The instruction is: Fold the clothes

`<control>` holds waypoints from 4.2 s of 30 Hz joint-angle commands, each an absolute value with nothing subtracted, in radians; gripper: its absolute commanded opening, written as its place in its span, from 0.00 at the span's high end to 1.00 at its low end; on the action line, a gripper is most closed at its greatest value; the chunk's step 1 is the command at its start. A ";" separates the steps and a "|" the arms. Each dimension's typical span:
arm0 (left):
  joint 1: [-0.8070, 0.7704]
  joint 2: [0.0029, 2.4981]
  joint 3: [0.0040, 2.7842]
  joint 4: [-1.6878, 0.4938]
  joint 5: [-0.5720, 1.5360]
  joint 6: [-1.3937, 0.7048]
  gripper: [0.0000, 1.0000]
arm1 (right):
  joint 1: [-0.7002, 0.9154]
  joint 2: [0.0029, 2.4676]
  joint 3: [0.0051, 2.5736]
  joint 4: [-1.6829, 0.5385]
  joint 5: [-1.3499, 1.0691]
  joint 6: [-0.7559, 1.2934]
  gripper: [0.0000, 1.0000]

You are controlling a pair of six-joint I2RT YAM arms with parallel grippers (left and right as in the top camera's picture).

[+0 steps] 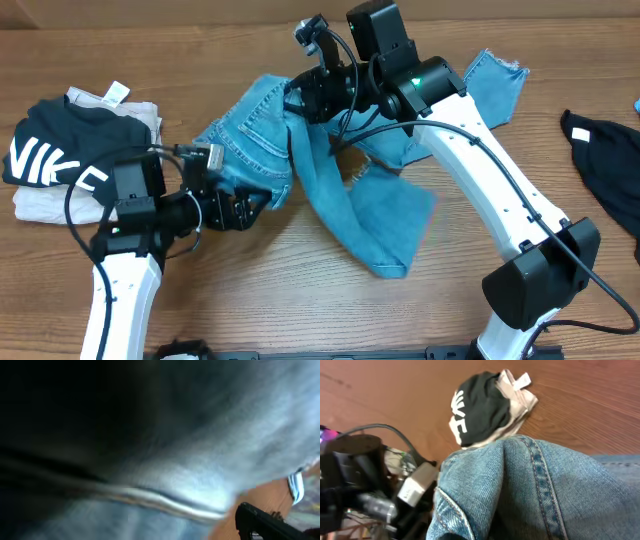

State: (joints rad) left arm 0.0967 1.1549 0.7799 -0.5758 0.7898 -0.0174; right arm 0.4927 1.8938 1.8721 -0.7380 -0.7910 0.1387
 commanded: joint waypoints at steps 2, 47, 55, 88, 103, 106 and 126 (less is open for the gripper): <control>0.015 1.225 0.773 -0.447 0.813 -0.121 0.07 | 0.500 1.885 1.920 -0.711 -0.865 0.184 0.96; 0.724 1.124 1.232 -0.798 0.899 -0.077 0.96 | 0.202 1.945 1.730 -1.368 -0.268 0.106 0.09; 0.726 1.124 1.279 -0.879 0.722 -0.029 0.96 | 0.246 1.945 1.398 -1.336 -0.290 0.105 0.18; 0.726 1.124 1.279 -0.891 0.723 -0.022 0.93 | 0.174 1.773 1.507 -1.368 -0.107 0.125 0.86; 0.726 1.124 1.279 -0.891 0.743 -0.022 0.93 | 0.466 1.794 1.274 -1.125 0.049 0.162 0.09; 0.726 1.124 1.279 -0.891 0.756 -0.022 0.92 | 0.448 1.798 1.174 -1.002 0.053 0.188 0.12; 0.726 1.124 1.279 -0.886 0.757 -0.022 0.92 | 0.210 1.644 1.296 -1.165 -0.109 0.130 0.51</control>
State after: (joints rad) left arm 0.7208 1.1358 1.2446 -0.8978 0.7296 -0.0479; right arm 0.2092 1.6867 1.2716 -1.1507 0.0170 0.2501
